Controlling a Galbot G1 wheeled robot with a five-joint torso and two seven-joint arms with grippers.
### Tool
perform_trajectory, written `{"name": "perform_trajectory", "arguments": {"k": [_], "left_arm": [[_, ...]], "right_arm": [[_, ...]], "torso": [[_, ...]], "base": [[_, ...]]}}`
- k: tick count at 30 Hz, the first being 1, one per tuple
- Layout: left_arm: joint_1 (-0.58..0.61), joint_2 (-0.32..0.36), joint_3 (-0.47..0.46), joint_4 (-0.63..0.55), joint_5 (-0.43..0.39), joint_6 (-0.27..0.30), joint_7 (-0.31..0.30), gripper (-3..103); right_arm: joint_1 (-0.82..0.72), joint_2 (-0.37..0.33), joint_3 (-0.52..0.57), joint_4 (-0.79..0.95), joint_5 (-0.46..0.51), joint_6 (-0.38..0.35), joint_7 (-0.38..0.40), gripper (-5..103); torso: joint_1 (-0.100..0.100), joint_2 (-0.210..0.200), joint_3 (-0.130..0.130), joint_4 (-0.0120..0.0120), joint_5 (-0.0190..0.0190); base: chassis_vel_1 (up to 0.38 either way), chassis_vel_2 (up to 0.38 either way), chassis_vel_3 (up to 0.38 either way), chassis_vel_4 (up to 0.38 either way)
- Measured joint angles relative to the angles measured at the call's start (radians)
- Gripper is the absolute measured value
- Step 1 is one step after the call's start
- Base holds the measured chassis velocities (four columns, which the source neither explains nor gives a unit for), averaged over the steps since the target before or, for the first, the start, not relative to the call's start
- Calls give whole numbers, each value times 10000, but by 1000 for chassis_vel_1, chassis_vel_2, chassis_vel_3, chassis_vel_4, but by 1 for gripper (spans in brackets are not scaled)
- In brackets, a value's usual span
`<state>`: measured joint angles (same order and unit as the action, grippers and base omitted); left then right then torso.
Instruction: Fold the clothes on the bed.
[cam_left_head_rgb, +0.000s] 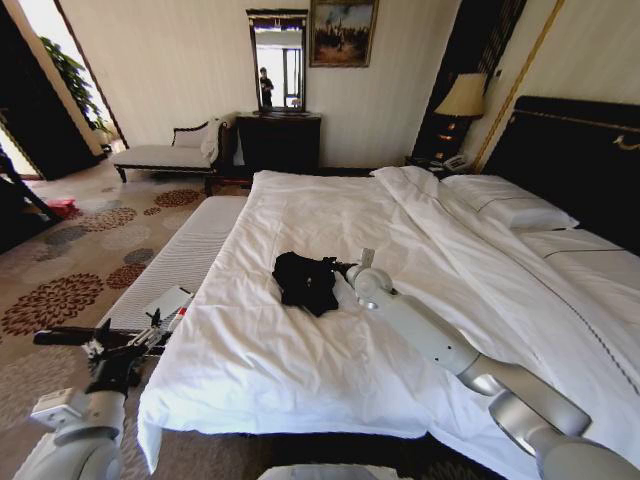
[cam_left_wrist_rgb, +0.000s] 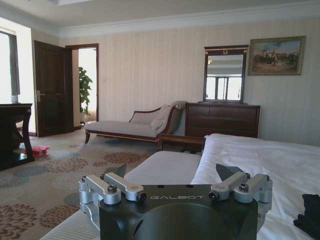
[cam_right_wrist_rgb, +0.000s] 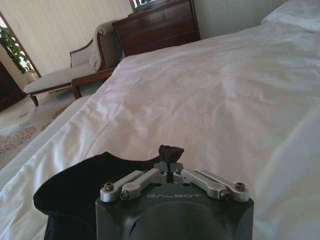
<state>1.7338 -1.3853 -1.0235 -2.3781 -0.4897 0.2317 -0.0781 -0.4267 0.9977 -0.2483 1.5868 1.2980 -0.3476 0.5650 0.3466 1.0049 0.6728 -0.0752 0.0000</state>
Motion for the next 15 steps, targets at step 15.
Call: {"name": "perform_trajectory", "arguments": {"k": [15], "left_arm": [[-2277,3004,876,1933,-3555,2024,-1286,100]], "right_arm": [[-1429,-1338,1353,1767,-1010,1602,-2467,1]], "torso": [[0,0,0,-3,-2]], "base": [[0,0,0,0]]}}
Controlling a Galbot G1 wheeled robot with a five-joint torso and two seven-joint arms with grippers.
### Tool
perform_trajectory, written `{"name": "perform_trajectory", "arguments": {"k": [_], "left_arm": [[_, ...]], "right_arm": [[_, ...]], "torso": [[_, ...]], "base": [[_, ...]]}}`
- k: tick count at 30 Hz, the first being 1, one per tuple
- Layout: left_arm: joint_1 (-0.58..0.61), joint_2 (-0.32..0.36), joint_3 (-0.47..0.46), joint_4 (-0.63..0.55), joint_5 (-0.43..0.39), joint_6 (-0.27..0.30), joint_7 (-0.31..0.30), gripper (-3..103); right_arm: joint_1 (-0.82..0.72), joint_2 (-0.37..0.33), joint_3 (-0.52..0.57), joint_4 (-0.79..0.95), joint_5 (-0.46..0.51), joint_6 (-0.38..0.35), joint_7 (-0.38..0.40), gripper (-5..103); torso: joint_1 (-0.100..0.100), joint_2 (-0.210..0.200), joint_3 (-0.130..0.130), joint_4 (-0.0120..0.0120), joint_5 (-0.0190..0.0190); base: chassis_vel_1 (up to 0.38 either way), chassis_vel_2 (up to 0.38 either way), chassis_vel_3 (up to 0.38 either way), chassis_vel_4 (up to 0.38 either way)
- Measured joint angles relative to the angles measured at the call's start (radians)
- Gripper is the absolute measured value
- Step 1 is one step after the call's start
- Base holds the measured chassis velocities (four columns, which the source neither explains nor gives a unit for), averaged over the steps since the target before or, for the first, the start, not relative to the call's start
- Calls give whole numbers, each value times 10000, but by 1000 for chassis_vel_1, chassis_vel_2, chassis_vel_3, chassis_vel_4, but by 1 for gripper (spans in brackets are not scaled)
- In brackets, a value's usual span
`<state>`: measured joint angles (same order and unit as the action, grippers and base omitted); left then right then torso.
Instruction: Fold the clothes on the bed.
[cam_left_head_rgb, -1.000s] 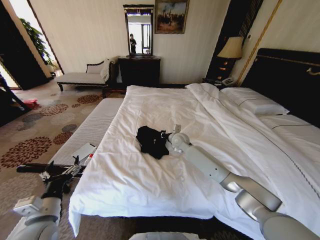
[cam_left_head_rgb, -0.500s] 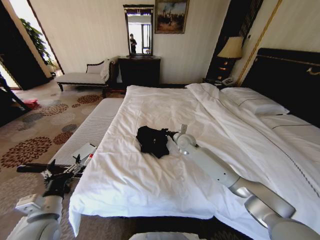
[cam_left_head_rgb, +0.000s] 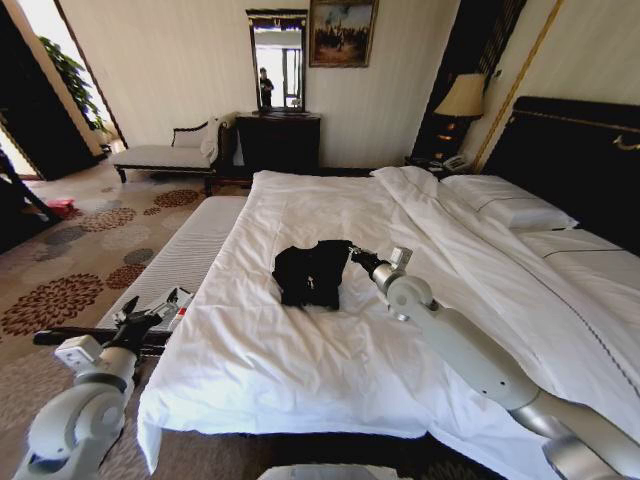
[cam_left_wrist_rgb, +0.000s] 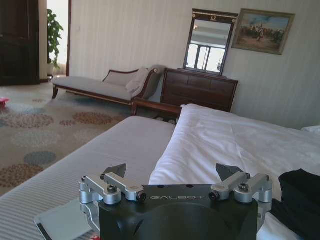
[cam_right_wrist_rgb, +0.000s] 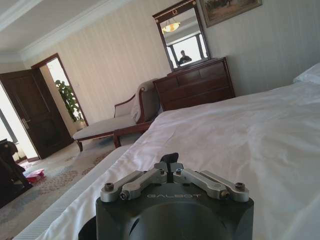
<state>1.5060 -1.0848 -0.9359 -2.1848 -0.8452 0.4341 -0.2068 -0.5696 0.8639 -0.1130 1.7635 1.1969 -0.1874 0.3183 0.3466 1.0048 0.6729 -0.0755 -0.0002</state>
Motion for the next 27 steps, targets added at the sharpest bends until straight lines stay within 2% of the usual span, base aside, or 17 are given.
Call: {"name": "perform_trajectory", "arguments": {"k": [4,7,9,10,13,15,16,18,19,21,22,26,27], "left_arm": [[-900,346,524,743,-792,518,-435,100],[-2864,594,1857,1942,-1768,1018,-1057,100],[-3156,600,2098,2118,-1851,1058,-1116,100],[-4102,590,3017,2764,-2010,1150,-1204,100],[-5156,469,4139,3609,-2052,1204,-1236,100],[-5400,412,4366,3829,-2072,1217,-1248,100],[-6119,207,4981,4458,-2155,1247,-1356,100],[-6976,-120,5675,5152,-2335,1292,-1583,100],[-6976,-120,5675,5152,-2335,1292,-1583,100],[-7929,-671,6453,5844,-2523,1413,-1970,100],[-7929,-671,6453,5844,-2523,1413,-1970,100],[-8706,-1525,7207,6383,-2559,1613,-2489,100],[-8706,-1525,7207,6383,-2559,1613,-2489,100]], "right_arm": [[145,61,-335,-97,-29,77,-126,1],[209,117,-577,-293,-42,127,-118,1],[211,119,-609,-322,-41,138,-112,1],[219,108,-716,-427,-41,187,-103,1],[267,57,-850,-619,-39,259,-158,1],[280,48,-869,-676,-39,275,-174,1],[294,39,-891,-794,-41,312,-204,1],[275,27,-881,-860,-58,352,-233,1],[275,27,-881,-860,-58,352,-233,1],[244,48,-877,-914,-135,378,-274,1],[244,48,-877,-914,-135,378,-274,1],[169,129,-881,-906,-219,384,-281,1],[169,129,-881,-906,-219,384,-281,1]], "torso": [[0,0,1,12,2],[1,0,1,2,2],[0,-1,1,-1,2],[2,-1,2,-6,0],[2,-1,2,0,4],[2,-1,2,2,4],[2,-1,2,6,3],[2,-1,2,6,3],[2,-1,2,6,3],[2,-1,2,0,4],[2,-1,2,0,4],[3,-2,2,2,7],[3,-2,2,2,7]], "base": [[0,0,0,0],[0,0,0,0],[0,0,0,0],[0,0,0,0],[0,0,0,0],[0,0,0,0],[0,0,0,0],[0,0,0,0],[0,0,0,0],[0,0,0,0],[0,0,0,0],[0,0,0,0],[0,0,0,0]]}}
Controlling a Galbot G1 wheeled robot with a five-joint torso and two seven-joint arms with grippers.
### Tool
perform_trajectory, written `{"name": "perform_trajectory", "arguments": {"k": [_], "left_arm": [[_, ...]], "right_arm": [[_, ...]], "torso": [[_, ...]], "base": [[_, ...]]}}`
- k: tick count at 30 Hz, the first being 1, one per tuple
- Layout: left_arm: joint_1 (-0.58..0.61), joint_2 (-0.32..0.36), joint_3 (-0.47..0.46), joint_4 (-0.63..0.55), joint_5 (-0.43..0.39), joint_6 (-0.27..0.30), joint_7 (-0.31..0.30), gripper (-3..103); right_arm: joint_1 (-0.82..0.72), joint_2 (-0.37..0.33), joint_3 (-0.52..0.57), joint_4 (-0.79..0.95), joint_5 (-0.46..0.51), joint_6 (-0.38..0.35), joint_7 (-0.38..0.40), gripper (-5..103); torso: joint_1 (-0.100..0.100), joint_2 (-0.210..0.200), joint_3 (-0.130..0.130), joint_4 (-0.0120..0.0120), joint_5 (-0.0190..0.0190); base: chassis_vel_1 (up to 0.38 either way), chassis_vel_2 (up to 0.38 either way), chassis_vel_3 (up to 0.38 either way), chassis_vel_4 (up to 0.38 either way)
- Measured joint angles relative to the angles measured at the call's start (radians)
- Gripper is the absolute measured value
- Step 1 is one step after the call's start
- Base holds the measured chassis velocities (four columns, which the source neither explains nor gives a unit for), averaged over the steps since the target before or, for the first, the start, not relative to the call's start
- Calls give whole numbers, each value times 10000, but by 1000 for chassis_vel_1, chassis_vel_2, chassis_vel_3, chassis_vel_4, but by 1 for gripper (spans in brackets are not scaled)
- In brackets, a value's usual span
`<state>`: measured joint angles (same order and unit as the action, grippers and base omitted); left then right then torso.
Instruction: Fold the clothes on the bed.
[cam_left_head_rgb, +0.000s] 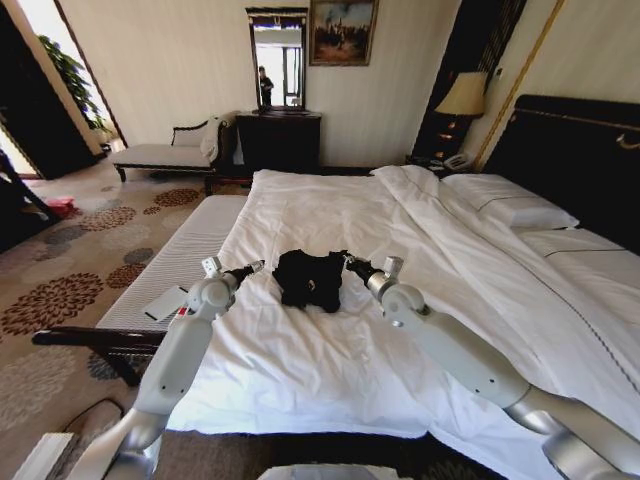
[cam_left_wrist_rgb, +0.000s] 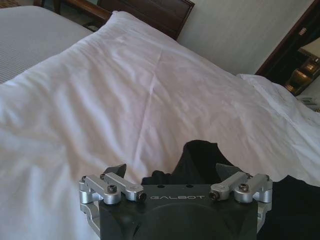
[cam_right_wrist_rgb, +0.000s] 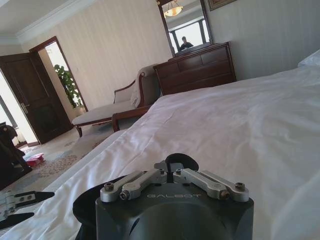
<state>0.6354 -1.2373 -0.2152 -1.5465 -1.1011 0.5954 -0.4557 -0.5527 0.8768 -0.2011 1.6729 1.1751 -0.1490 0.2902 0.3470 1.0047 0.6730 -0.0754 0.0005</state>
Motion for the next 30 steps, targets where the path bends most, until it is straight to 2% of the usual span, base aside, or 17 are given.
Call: {"name": "perform_trajectory", "arguments": {"k": [6,9,12,16,22,25,26,30], "left_arm": [[-500,-1082,449,514,-11,207,-813,100],[-544,-1288,479,619,4,242,-1038,100],[-571,-1661,478,840,70,283,-1545,103],[-560,-1867,413,944,195,302,-1841,98],[-511,-1882,221,919,221,303,-1921,94],[-497,-1791,-117,1038,233,269,-1853,77],[-497,-1791,-117,1038,233,269,-1853,77],[-526,-1822,-157,1236,269,229,-1733,56]], "right_arm": [[-171,-21,163,61,-124,1,2,1],[-219,-42,226,88,-132,1,12,1],[-362,-141,401,161,-154,1,22,1],[-490,-247,538,217,-193,12,16,1],[-617,-299,643,257,-244,28,-2,1],[-724,-291,656,253,-360,31,-8,1],[-724,-291,656,253,-360,31,-8,1],[-714,-251,572,239,-372,31,9,1]], "torso": [[-3,1,-2,1,-3],[-3,1,-2,0,-2],[-2,1,-2,1,-3],[-3,2,-2,1,-5],[-3,1,-2,0,-4],[-3,2,-2,2,-5],[-3,2,-2,2,-5],[-3,1,-2,1,-5]], "base": [[0,0,0,0],[0,0,0,0],[0,0,0,0],[0,0,0,0],[0,0,0,0],[0,0,0,0],[0,0,0,0],[0,0,0,0]]}}
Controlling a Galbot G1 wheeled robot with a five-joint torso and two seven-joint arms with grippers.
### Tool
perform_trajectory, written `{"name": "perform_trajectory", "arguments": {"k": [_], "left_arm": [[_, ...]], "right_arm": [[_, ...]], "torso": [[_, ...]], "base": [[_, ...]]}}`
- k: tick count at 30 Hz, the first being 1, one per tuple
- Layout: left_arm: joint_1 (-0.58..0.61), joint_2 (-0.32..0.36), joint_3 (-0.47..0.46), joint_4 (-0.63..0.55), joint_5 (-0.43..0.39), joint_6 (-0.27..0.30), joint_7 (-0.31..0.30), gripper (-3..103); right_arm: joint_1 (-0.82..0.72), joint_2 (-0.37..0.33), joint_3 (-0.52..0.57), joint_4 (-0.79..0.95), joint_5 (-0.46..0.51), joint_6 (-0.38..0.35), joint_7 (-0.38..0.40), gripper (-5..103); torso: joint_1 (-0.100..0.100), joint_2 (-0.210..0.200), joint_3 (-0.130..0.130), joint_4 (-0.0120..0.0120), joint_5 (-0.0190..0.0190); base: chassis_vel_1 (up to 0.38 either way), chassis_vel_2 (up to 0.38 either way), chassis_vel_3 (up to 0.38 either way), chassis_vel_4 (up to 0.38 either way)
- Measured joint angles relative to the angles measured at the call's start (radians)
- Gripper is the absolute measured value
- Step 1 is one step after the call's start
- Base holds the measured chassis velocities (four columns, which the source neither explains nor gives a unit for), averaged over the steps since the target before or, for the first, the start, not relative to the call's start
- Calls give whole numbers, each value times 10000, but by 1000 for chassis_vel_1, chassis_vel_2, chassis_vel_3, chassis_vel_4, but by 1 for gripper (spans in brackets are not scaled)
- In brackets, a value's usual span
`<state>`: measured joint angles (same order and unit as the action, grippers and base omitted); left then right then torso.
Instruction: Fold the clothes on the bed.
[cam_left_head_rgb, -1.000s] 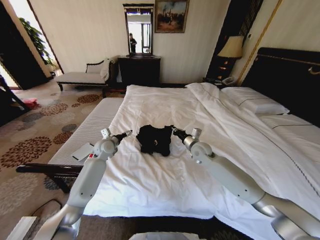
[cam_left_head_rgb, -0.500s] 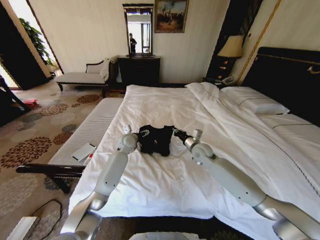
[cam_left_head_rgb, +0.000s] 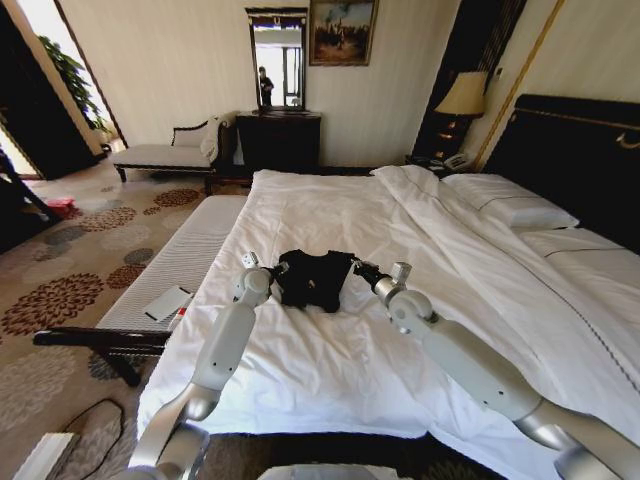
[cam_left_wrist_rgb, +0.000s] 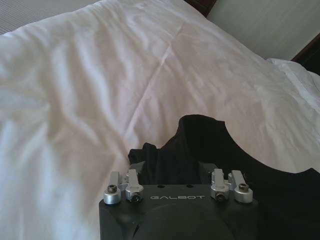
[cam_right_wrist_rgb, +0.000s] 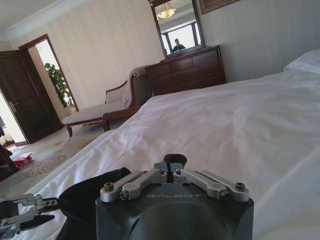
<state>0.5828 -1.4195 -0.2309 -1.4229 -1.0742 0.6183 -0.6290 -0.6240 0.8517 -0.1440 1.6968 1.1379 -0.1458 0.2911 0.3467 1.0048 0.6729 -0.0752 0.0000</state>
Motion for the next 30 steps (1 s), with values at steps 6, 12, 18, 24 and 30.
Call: {"name": "perform_trajectory", "arguments": {"k": [6,12,18,24,30], "left_arm": [[-85,-117,3,179,19,-41,148,34],[-145,-138,15,234,25,-48,158,18],[-149,-49,32,238,52,-50,175,1],[76,446,-51,-430,108,-58,224,0],[383,1596,-448,-1705,220,-195,528,0]], "right_arm": [[20,-10,-28,-5,0,-5,21,1],[-30,-27,-2,-15,-10,-7,28,1],[-67,-8,38,-52,-60,22,30,1],[-58,-23,224,32,-242,270,2,1],[-11,-426,824,387,-285,772,-399,1]], "torso": [[0,1,0,-1,0],[0,1,0,-2,0],[0,0,0,-1,0],[0,0,0,-1,0],[1,0,0,1,-2]], "base": [[0,0,0,0],[0,0,0,0],[0,0,0,0],[0,0,0,0],[0,0,0,0]]}}
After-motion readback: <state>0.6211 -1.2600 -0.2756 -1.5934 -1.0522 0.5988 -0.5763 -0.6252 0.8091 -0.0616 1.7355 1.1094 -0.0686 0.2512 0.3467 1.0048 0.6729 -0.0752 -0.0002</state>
